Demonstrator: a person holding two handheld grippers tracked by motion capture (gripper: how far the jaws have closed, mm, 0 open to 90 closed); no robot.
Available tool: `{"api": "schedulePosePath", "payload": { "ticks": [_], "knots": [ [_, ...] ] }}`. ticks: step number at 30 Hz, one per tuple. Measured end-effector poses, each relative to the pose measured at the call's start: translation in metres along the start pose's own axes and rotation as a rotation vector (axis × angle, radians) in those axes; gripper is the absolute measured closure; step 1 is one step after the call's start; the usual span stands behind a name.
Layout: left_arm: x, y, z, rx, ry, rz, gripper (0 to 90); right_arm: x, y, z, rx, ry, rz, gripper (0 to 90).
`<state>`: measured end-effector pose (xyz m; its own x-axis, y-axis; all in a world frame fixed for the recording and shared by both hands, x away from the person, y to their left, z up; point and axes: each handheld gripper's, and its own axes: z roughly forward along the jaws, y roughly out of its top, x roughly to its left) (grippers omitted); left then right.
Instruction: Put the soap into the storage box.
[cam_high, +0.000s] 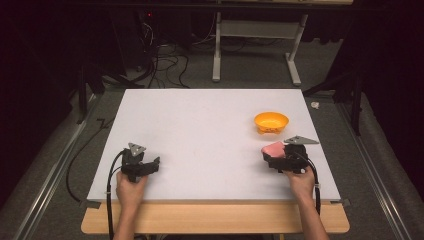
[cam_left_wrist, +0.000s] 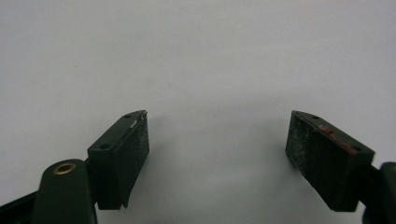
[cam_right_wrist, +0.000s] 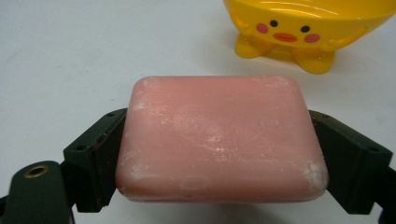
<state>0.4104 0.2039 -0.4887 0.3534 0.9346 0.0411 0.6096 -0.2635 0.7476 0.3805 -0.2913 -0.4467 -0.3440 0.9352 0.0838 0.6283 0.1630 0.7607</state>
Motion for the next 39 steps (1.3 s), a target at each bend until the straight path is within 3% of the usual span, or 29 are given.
{"api": "schedulePosePath", "payload": {
  "ticks": [10, 20, 39],
  "knots": [
    [0.0, 0.0, 0.0, -0.003, -0.002, -0.006, 21.6, -0.01, 0.006, -0.006, -0.008, -0.017, 0.043, 13.9],
    [0.0, 0.0, 0.0, -0.003, -0.001, -0.004, 21.6, -0.018, 0.02, -0.017, -0.05, -0.039, 0.078, 13.9],
    [-0.001, 0.0, 0.0, -0.005, 0.005, -0.001, 21.4, -0.019, 0.046, -0.012, -0.091, -0.019, 0.084, 13.9]
  ]
}}
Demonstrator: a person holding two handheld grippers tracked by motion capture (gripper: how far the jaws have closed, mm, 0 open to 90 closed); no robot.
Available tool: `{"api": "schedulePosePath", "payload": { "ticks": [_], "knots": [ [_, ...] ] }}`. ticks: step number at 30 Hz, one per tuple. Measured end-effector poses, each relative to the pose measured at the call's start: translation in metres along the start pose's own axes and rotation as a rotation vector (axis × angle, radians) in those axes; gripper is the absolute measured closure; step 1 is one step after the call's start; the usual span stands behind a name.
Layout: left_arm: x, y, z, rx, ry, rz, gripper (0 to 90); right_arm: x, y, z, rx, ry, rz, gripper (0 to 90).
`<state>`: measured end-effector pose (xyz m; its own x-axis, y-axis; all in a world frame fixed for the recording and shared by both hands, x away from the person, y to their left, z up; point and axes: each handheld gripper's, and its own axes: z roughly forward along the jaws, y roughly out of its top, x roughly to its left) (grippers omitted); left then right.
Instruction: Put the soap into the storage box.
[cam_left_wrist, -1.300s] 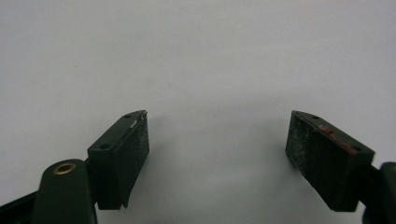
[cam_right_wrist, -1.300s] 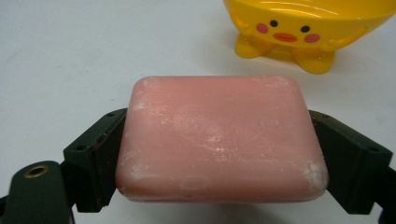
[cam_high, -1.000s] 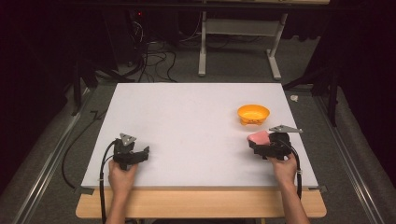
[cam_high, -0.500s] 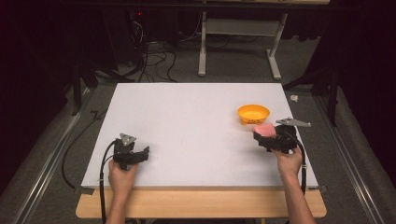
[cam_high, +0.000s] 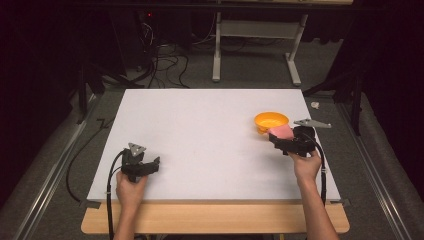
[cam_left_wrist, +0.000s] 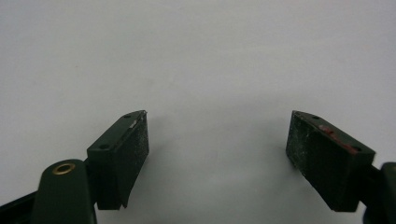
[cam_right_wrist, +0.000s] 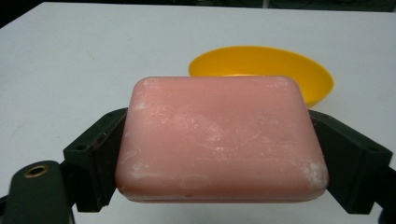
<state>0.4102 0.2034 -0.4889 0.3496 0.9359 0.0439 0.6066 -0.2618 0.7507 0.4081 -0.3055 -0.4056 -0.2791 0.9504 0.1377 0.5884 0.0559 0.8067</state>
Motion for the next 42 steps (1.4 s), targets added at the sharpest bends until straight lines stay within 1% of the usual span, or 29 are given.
{"api": "schedulePosePath", "payload": {
  "ticks": [2, 5, 9, 14, 16, 19, 23, 26, 27, 28, 29, 32, 33, 34, 35, 39, 42],
  "knots": [
    [0.0, 0.0, 0.0, 0.0, 0.0, 0.0, 21.3, 0.0, 0.004, 0.001, -0.01, 0.01, 0.008, 13.9],
    [0.0, 0.0, 0.0, 0.0, 0.0, -0.001, 21.4, 0.0, 0.01, 0.004, -0.012, 0.007, 0.004, 13.8],
    [0.0, 0.0, 0.0, 0.003, -0.002, 0.001, 21.4, 0.001, 0.015, 0.006, -0.014, 0.009, 0.003, 13.9],
    [0.0, 0.0, 0.0, 0.0, -0.001, -0.001, 21.4, -0.001, 0.021, 0.011, -0.001, 0.006, 0.011, 13.9],
    [0.0, 0.0, 0.0, 0.0, 0.0, -0.003, 21.4, -0.003, 0.023, 0.014, -0.003, 0.007, 0.018, 13.9],
    [0.0, 0.0, 0.0, 0.0, 0.0, -0.001, 21.4, -0.008, 0.027, 0.017, -0.008, 0.015, 0.051, 13.9],
    [0.0, 0.0, 0.0, 0.002, -0.001, 0.002, 21.4, -0.01, 0.033, 0.026, 0.006, -0.004, 0.049, 13.9],
    [0.0, 0.0, 0.0, 0.0, 0.0, -0.001, 21.4, -0.012, 0.036, 0.033, 0.011, -0.011, 0.058, 13.9],
    [0.0, 0.0, 0.0, -0.001, 0.0, -0.001, 21.4, -0.013, 0.039, 0.038, 0.021, -0.025, 0.057, 13.9],
    [0.0, 0.0, 0.0, 0.002, -0.001, 0.001, 21.4, -0.013, 0.039, 0.038, 0.021, -0.025, 0.057, 13.9],
    [0.0, 0.0, 0.0, 0.003, -0.003, 0.001, 21.4, -0.015, 0.041, 0.043, 0.03, -0.038, 0.059, 13.9],
    [0.0, 0.0, 0.0, 0.002, -0.002, 0.001, 21.4, -0.017, 0.044, 0.047, 0.032, -0.047, 0.07, 13.9],
    [0.001, 0.0, 0.0, 0.003, -0.003, 0.0, 21.4, -0.019, 0.046, 0.052, 0.043, -0.057, 0.077, 13.9],
    [0.001, 0.0, 0.0, 0.003, -0.003, 0.0, 21.4, -0.019, 0.046, 0.055, 0.047, -0.065, 0.072, 13.9],
    [0.001, 0.0, 0.0, 0.004, -0.003, 0.0, 21.4, -0.019, 0.046, 0.055, 0.047, -0.065, 0.072, 13.9],
    [0.0, 0.0, 0.0, 0.003, -0.003, 0.0, 21.3, -0.021, 0.05, 0.066, 0.074, -0.089, 0.075, 13.9],
    [0.001, 0.0, 0.0, 0.003, -0.003, -0.001, 21.3, -0.021, 0.05, 0.07, 0.079, -0.09, 0.076, 13.9]
  ]
}}
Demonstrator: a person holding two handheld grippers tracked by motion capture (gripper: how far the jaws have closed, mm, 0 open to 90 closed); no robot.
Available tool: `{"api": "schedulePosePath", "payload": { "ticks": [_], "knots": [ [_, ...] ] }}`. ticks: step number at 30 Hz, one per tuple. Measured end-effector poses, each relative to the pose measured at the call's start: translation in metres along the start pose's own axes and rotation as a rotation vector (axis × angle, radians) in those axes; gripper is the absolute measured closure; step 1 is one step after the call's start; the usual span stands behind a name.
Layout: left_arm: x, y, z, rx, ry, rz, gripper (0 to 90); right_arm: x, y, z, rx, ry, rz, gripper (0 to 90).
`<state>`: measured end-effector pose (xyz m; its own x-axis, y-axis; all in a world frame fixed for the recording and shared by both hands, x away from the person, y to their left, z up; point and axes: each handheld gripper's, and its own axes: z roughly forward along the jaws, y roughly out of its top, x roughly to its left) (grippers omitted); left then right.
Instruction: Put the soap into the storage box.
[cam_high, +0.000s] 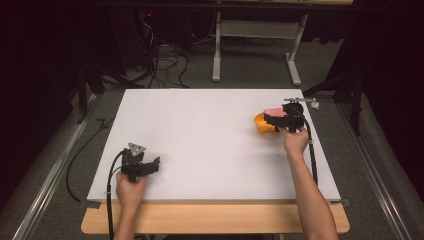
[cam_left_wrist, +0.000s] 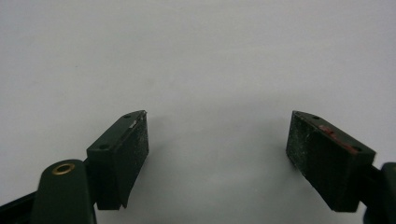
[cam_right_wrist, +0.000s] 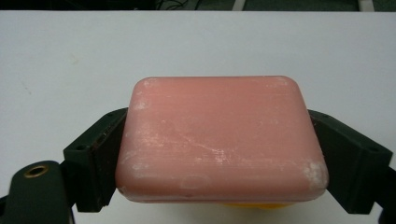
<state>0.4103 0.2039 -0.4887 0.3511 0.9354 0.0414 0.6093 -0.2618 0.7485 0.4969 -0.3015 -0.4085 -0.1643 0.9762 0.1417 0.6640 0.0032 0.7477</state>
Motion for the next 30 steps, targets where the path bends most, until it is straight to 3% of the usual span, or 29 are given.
{"api": "schedulePosePath", "payload": {
  "ticks": [5, 30],
  "knots": [
    [0.0, 0.0, 0.0, -0.003, 0.0, -0.004, 21.3, -0.002, -0.004, 0.015, 0.048, -0.031, 0.008, 13.8],
    [0.0, 0.0, 0.0, -0.001, -0.003, -0.007, 21.2, 0.004, -0.004, 0.036, 0.089, -0.084, 0.001, 13.7]
  ]
}}
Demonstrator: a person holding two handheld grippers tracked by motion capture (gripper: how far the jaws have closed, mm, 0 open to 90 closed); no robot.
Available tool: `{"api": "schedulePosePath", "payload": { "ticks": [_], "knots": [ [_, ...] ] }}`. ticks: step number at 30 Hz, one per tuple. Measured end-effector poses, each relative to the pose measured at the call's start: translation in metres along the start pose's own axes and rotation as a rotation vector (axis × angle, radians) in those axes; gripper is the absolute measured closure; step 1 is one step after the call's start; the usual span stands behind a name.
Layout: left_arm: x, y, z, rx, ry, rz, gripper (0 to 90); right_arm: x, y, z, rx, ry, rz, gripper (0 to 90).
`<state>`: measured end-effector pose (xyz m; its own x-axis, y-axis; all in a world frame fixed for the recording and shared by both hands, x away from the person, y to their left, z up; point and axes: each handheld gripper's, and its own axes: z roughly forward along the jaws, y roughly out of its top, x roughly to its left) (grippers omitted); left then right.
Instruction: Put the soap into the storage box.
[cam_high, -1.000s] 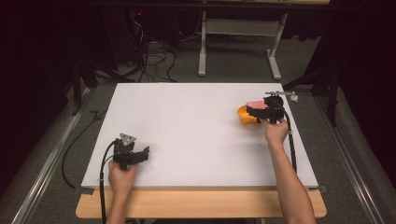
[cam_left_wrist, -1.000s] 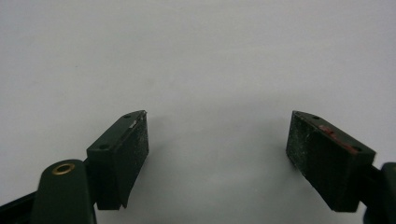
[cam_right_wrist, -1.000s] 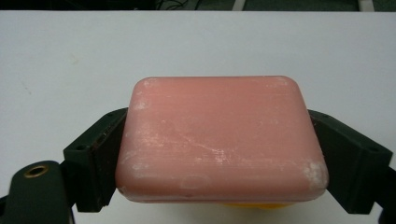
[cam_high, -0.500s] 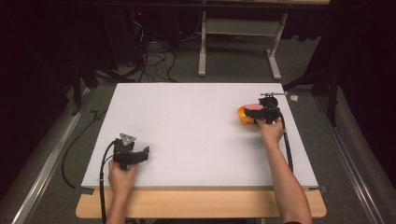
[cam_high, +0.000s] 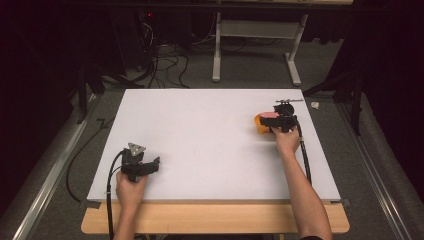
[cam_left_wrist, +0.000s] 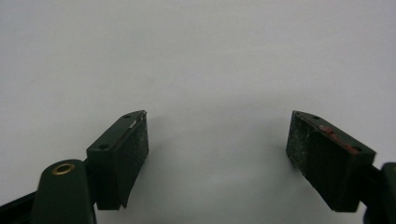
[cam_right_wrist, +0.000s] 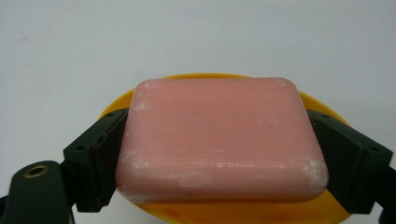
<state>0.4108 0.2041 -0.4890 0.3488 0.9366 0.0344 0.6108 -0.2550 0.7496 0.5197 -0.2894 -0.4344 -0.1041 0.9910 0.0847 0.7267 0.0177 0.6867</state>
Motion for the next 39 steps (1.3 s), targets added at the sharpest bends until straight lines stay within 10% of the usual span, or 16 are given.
{"api": "schedulePosePath", "payload": {
  "ticks": [15, 39],
  "knots": [
    [0.0, 0.0, 0.0, 0.0, -0.001, -0.001, 21.2, -0.001, -0.004, 0.006, 0.037, -0.008, 0.016, 13.4],
    [0.0, 0.0, 0.0, 0.0, -0.001, -0.001, 21.4, 0.003, -0.004, -0.033, -0.067, 0.067, -0.039, 15.3]
  ]
}}
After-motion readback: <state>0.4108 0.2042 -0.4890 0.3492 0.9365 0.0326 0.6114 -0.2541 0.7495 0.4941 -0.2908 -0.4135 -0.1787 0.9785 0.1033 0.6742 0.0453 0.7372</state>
